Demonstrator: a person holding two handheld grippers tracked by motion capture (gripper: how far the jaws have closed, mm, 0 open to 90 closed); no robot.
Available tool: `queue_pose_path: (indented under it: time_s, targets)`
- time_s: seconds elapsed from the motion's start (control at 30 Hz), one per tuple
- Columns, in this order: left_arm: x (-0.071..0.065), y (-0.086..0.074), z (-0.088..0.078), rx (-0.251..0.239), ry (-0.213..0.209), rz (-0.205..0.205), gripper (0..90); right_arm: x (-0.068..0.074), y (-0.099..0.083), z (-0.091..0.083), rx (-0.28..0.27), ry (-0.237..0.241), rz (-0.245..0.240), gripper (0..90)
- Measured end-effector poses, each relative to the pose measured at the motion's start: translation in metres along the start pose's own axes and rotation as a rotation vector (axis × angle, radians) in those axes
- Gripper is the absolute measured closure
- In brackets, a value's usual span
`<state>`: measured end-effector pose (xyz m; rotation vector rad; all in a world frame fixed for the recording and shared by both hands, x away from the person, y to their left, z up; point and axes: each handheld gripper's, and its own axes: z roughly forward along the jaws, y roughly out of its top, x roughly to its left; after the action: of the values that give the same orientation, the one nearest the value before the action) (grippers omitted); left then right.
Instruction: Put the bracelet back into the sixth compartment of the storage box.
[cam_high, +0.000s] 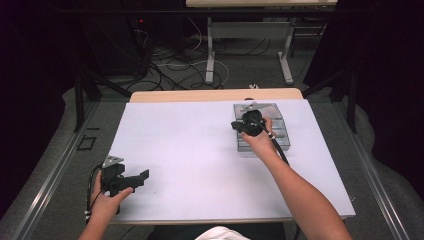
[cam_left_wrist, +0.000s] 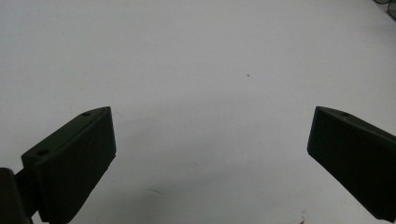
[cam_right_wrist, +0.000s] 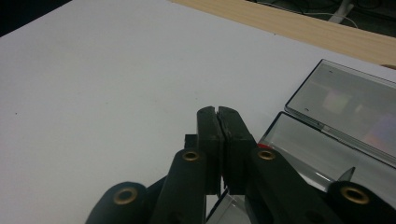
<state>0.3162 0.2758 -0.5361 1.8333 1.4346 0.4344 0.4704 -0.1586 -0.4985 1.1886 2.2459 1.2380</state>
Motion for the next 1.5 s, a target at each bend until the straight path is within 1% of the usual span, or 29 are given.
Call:
queue_pose_path:
  time_s: [0.03,0.1,0.2,0.23,0.3,0.33,0.4,0.53,0.6,0.73,0.77,0.8,0.93,1.0,1.07,1.13,1.17,1.23,1.27,1.3,1.33,1.43,1.5]
  targets:
    - [0.0,0.0,0.0,0.002,0.0,0.001,1.2,-0.002,0.0,0.0,-0.004,-0.001,-0.008,88.7]
    - [0.0,0.0,0.0,0.0,0.0,0.0,1.1,-0.003,-0.001,-0.002,0.0,-0.005,0.005,88.7]
    - [0.0,0.0,0.0,0.002,0.0,0.0,1.1,-0.009,-0.002,-0.004,-0.004,-0.017,-0.001,88.7]
    - [0.0,0.0,0.0,0.003,0.0,0.0,1.1,-0.01,-0.003,-0.005,-0.002,-0.019,0.007,88.7]
    - [0.0,0.0,0.0,0.0,0.001,-0.001,1.1,-0.013,-0.003,-0.007,-0.01,-0.026,0.007,88.6]
    - [0.0,0.0,0.0,0.0,0.0,0.0,1.1,-0.014,-0.003,-0.008,-0.001,-0.023,0.015,88.6]
    - [0.0,0.0,0.001,-0.006,0.001,-0.001,1.1,-0.017,-0.004,-0.01,0.0,-0.031,0.022,88.6]
    - [0.0,0.0,0.0,-0.005,0.001,-0.002,1.1,-0.023,-0.006,-0.014,-0.002,-0.045,0.018,88.6]
    - [0.0,0.0,0.0,0.0,0.0,0.0,1.1,-0.026,-0.006,-0.016,0.002,-0.052,0.029,88.6]
    - [0.0,0.0,0.001,-0.005,0.002,-0.002,1.1,-0.032,-0.008,-0.019,0.0,-0.064,0.03,88.6]
    - [0.0,0.0,0.001,-0.005,0.001,-0.002,1.1,-0.035,-0.009,-0.02,0.0,-0.07,0.022,88.6]
    - [0.0,0.0,0.001,-0.005,0.001,-0.003,1.1,-0.036,-0.009,-0.021,0.001,-0.07,0.032,88.6]
    - [0.0,0.0,0.0,-0.005,0.001,-0.002,1.1,-0.041,-0.013,-0.025,0.004,-0.084,0.046,88.6]
    - [0.0,0.0,0.001,-0.005,0.001,-0.003,1.1,-0.045,-0.015,-0.026,0.005,-0.089,0.04,88.5]
    - [0.0,0.0,0.001,-0.005,0.001,-0.003,1.1,-0.046,-0.018,-0.028,0.009,-0.094,0.052,88.5]
    - [0.0,0.0,0.0,-0.005,0.002,-0.004,1.1,-0.049,-0.02,-0.03,0.003,-0.096,0.049,88.5]
    - [0.0,0.0,0.0,0.0,0.002,-0.004,1.2,-0.05,-0.021,-0.031,0.008,-0.096,0.06,88.5]
    - [0.0,0.0,0.0,-0.004,0.005,-0.006,1.1,-0.051,-0.022,-0.034,0.0,-0.093,0.063,88.6]
    - [0.0,0.0,0.0,-0.004,0.006,-0.006,1.2,-0.052,-0.023,-0.036,0.001,-0.096,0.073,88.5]
    - [0.0,0.0,0.0,-0.005,0.006,-0.007,1.1,-0.053,-0.024,-0.037,0.003,-0.097,0.067,88.5]
    - [0.0,0.0,0.0,0.004,0.004,-0.006,1.1,-0.053,-0.025,-0.039,-0.001,-0.098,0.079,88.5]
    - [0.0,0.0,0.0,-0.002,0.003,-0.006,1.1,-0.056,-0.027,-0.044,-0.011,-0.102,0.076,88.6]
    - [0.0,0.0,0.0,-0.004,0.006,-0.008,1.1,-0.057,-0.029,-0.048,-0.013,-0.102,0.091,88.6]
